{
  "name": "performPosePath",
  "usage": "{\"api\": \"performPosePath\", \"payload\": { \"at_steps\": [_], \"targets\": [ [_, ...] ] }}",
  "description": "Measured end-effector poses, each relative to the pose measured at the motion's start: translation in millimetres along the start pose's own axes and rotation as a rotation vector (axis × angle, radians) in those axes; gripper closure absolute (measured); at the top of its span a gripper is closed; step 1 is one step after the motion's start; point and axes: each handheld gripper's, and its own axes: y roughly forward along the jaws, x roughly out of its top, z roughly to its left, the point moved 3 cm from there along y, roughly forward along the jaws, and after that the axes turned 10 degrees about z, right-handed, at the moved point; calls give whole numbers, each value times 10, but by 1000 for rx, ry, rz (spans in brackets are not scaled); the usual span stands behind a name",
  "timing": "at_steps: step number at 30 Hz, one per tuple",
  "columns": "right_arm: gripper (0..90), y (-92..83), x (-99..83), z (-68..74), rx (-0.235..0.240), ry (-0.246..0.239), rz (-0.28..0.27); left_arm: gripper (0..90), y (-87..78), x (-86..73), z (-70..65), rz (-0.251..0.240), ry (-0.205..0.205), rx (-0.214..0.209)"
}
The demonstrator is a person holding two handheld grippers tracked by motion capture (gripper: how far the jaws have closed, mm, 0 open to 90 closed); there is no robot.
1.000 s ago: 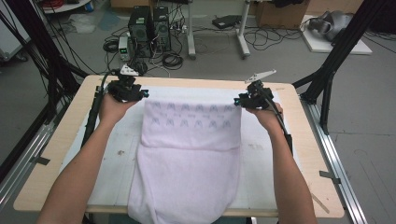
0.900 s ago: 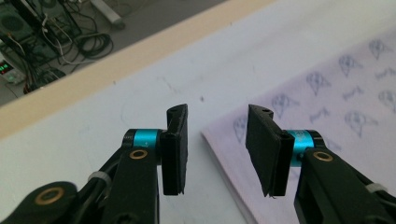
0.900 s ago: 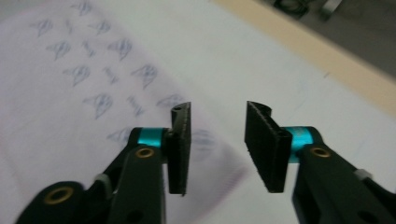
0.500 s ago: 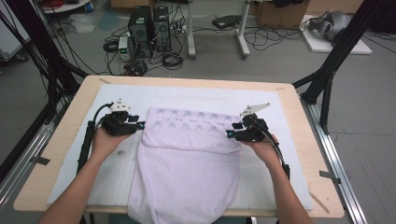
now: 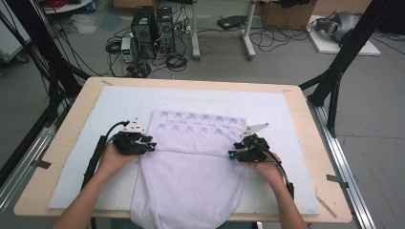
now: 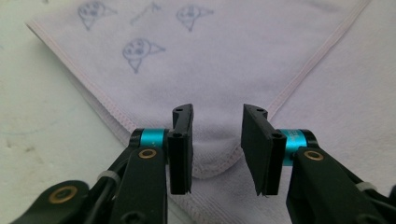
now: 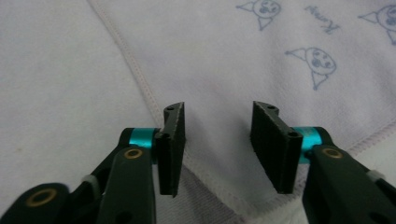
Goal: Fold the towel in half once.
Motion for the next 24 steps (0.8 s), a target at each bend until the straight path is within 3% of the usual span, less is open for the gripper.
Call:
{"api": "performPosePath", "payload": {
  "at_steps": [3, 6, 13, 18, 21, 24],
  "targets": [
    [699, -11, -46, -35, 6, 30, -39, 734, 20, -14, 9, -17, -16, -14],
    [823, -25, -51, -44, 7, 15, -45, 856, 17, -4, -16, -11, -1, 11],
    [891, -115, -25, -31, 20, 13, -87, 882, -93, 14, -16, -51, -1, 29],
    [889, -241, -7, 10, 5, -15, -102, 882, -246, 20, -15, -112, -22, 28],
    [737, -216, -17, 28, 17, -33, -67, 879, -230, 12, -31, -92, -16, 23],
    [662, -138, -43, 52, 10, -49, -22, 821, -158, 11, -51, -58, -5, 24]
  ]
}}
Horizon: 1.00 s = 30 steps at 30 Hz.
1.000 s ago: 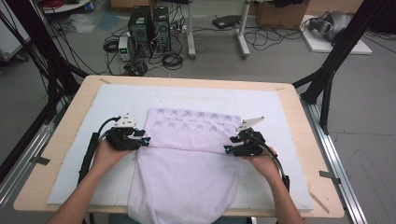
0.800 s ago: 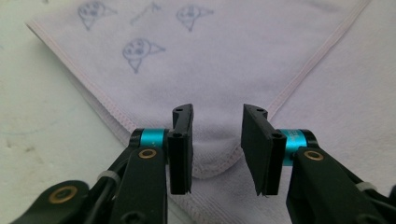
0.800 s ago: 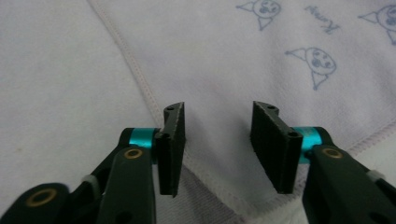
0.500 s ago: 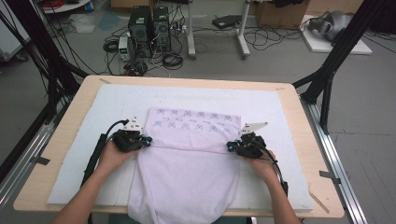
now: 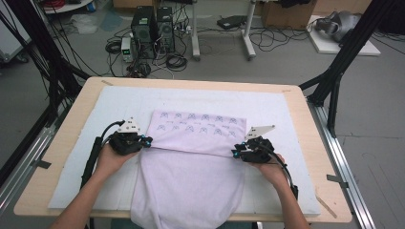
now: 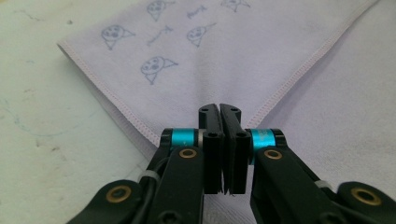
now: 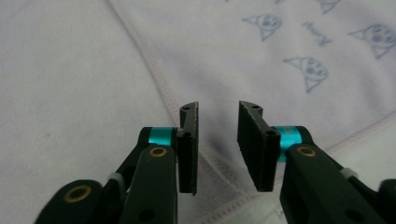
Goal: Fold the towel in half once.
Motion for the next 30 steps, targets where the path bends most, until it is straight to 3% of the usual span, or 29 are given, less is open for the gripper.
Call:
{"api": "performPosePath", "payload": {
  "at_steps": [2, 4, 6, 8, 11, 15, 20, 23, 25, 28, 30],
  "targets": [
    [645, 58, -17, 11, 3, -8, 26, 691, 71, -12, -5, 36, -8, -5],
    [660, 96, -32, 9, 6, -1, 21, 658, 134, -41, -13, 45, -17, -22],
    [743, 95, -42, -13, 1, 25, 13, 692, 164, -66, -20, 47, -14, -22],
    [833, 90, -43, -28, -8, 38, 13, 799, 156, -56, -18, 43, -11, -8],
    [856, 82, -29, -27, -3, 41, 17, 855, 140, -39, -36, 49, 6, 14],
    [859, -21, 21, -32, -2, 44, -28, 862, 54, 4, -20, -4, -21, 17],
    [858, -221, 127, -18, 10, 40, -93, 863, -171, 75, 3, -91, -60, 23],
    [858, -375, 178, 84, 25, 11, -137, 863, -338, 81, -71, -118, -55, 11],
    [858, -475, 172, 188, 37, -13, -148, 863, -473, 56, -182, -121, -17, 21],
    [858, -670, 92, 409, 38, -58, -159, 864, -687, -75, -378, -126, 21, 22],
    [858, -794, 8, 588, 54, -84, -165, 864, -825, -198, -524, -131, 28, 1]
  ]
}}
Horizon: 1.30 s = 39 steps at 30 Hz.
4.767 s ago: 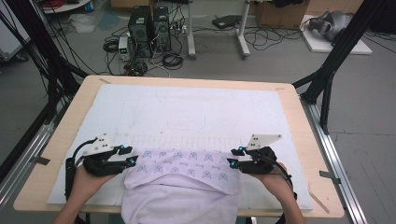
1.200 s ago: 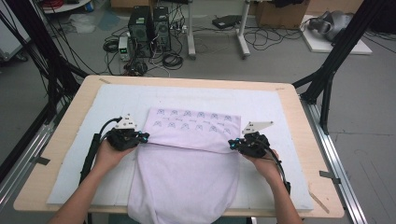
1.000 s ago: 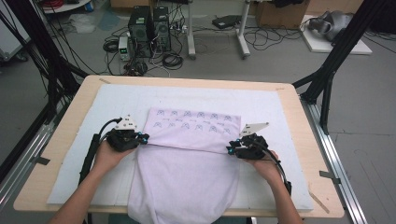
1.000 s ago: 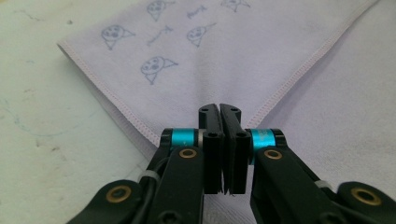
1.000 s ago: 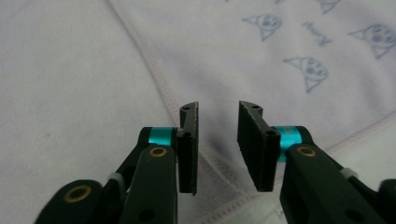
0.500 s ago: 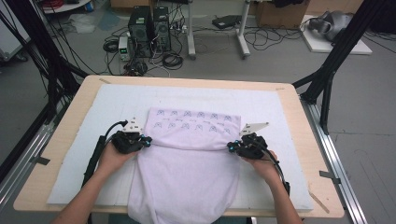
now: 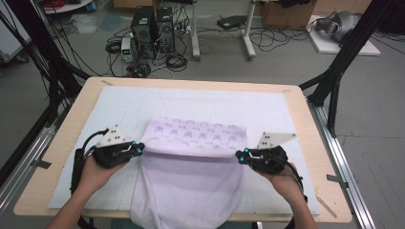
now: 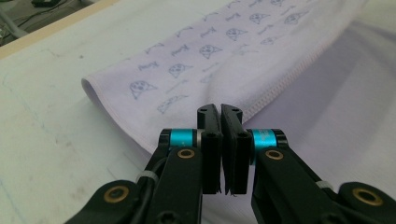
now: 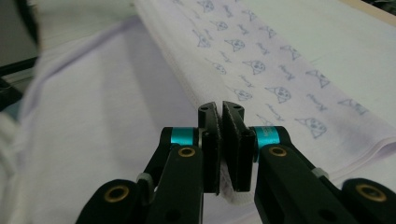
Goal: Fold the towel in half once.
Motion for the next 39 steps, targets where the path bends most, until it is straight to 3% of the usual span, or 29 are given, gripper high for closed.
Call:
{"api": "performPosePath", "payload": {
  "at_steps": [4, 6, 7, 10, 13, 16, 18, 21, 25, 28, 30, 31, 33, 34, 35, 37, 39],
  "targets": [
    [836, -161, -110, 384, 76, -58, 17, 851, -206, -221, -310, 24, 42, -35],
    [743, -175, -137, 445, 111, -60, 22, 696, -224, -269, -344, 34, 29, -34],
    [717, -166, -135, 423, 95, -61, 26, 658, -219, -267, -319, 32, 27, -37],
    [636, -79, -100, 218, 47, -30, 49, 595, -129, -202, -144, 26, 3, -8],
    [590, 68, -41, -99, -4, 24, 77, 557, 67, -104, 80, 32, -22, 25],
    [543, 241, -12, -375, -32, 98, 96, 514, 333, -21, 336, 51, -80, 68],
    [476, 365, 1, -579, -87, 117, 124, 490, 514, 21, 512, 63, -122, 88],
    [404, 466, 42, -871, -139, 151, 136, 534, 756, 74, 755, 73, -206, 67],
    [338, 646, 22, -1158, -135, 200, 172, 437, 994, 158, 947, 99, -253, 130],
    [323, 805, -56, -1268, -112, 237, 223, 353, 1133, 197, 1004, 129, -276, 119],
    [354, 890, -84, -1291, -78, 255, 229, 386, 1206, 187, 1000, 137, -269, 111],
    [383, 927, -90, -1287, -58, 265, 224, 462, 1242, 169, 991, 153, -259, 100],
    [620, 938, -95, -1270, -82, 241, 198, 602, 1244, 168, 995, 137, -264, 83],
    [701, 945, -98, -1267, -72, 244, 188, 772, 1244, 177, 993, 132, -259, 86],
    [830, 945, -87, -1265, -49, 252, 181, 814, 1247, 182, 989, 132, -251, 92],
    [847, 952, -63, -1257, -67, 235, 196, 835, 1249, 195, 990, 131, -241, 106],
    [859, 948, -2, -1274, -120, 211, 215, 847, 1235, 232, 1022, 119, -245, 125]
  ]
}}
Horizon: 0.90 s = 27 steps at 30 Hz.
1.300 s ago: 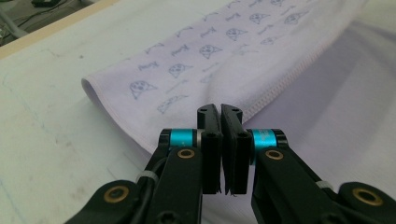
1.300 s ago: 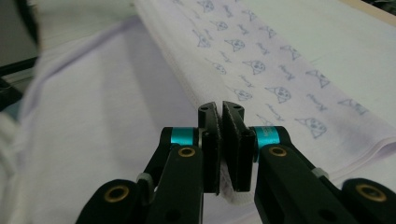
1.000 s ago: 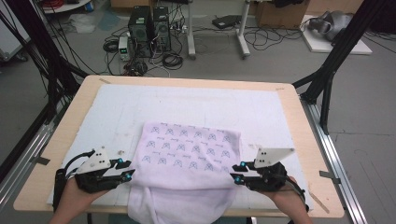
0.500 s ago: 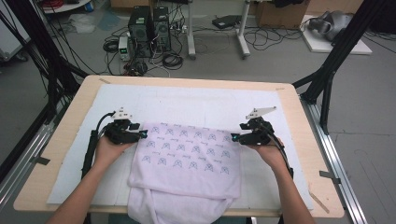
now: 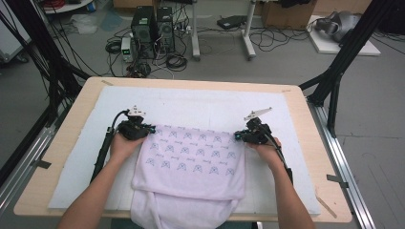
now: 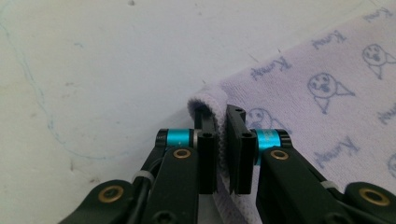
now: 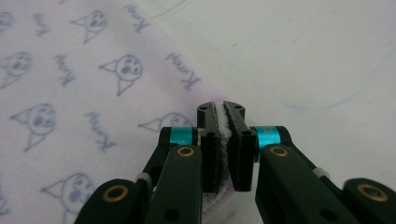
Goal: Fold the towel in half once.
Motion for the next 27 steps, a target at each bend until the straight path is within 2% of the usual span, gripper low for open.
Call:
{"api": "performPosePath", "payload": {
  "at_steps": [1, 2, 3, 6, 8, 11, 13, 14, 15, 16, 17, 18, 20, 22, 24, 26, 27],
  "targets": [
    [860, -25, 43, -19, -35, 0, 1, 849, -22, 46, 22, 5, -6, 0],
    [861, -63, 99, -54, -50, 5, -14, 850, -40, 94, 35, -5, -2, 10],
    [862, -103, 149, -77, -66, 13, -25, 853, -96, 193, 43, -30, 5, 32],
    [863, -313, 434, -169, -144, -12, -57, 855, -281, 518, 94, -79, 20, 84],
    [863, -486, 633, -244, -186, -18, -88, 855, -446, 771, 141, -127, 19, 109],
    [863, -784, 934, -339, -241, -44, -125, 855, -735, 1151, 183, -174, 56, 156],
    [861, -992, 1123, -375, -277, -69, -159, 854, -918, 1349, 199, -217, 65, 188],
    [857, -1079, 1201, -387, -279, -66, -177, 853, -968, 1405, 210, -231, 69, 203],
    [837, -1131, 1257, -394, -271, -56, -195, 844, -978, 1424, 232, -226, 67, 213],
    [728, -1134, 1295, -406, -263, -49, -197, 801, -952, 1409, 260, -203, 62, 226],
    [603, -1097, 1307, -419, -262, -40, -195, 682, -897, 1370, 294, -160, 47, 240],
    [555, -1031, 1295, -434, -246, -15, -188, 592, -836, 1302, 329, -127, 36, 236],
    [519, -860, 1198, -435, -218, -4, -148, 569, -733, 1117, 374, -94, 35, 234],
    [486, -705, 1064, -386, -194, -15, -119, 560, -659, 921, 402, -77, 22, 213],
    [464, -588, 932, -302, -158, -29, -93, 546, -609, 742, 405, -57, 17, 189],
    [463, -520, 803, -194, -124, -39, -96, 541, -581, 591, 372, -52, 16, 161],
    [436, -491, 745, -136, -110, -49, -80, 535, -576, 525, 343, -58, 17, 149]
  ]
}}
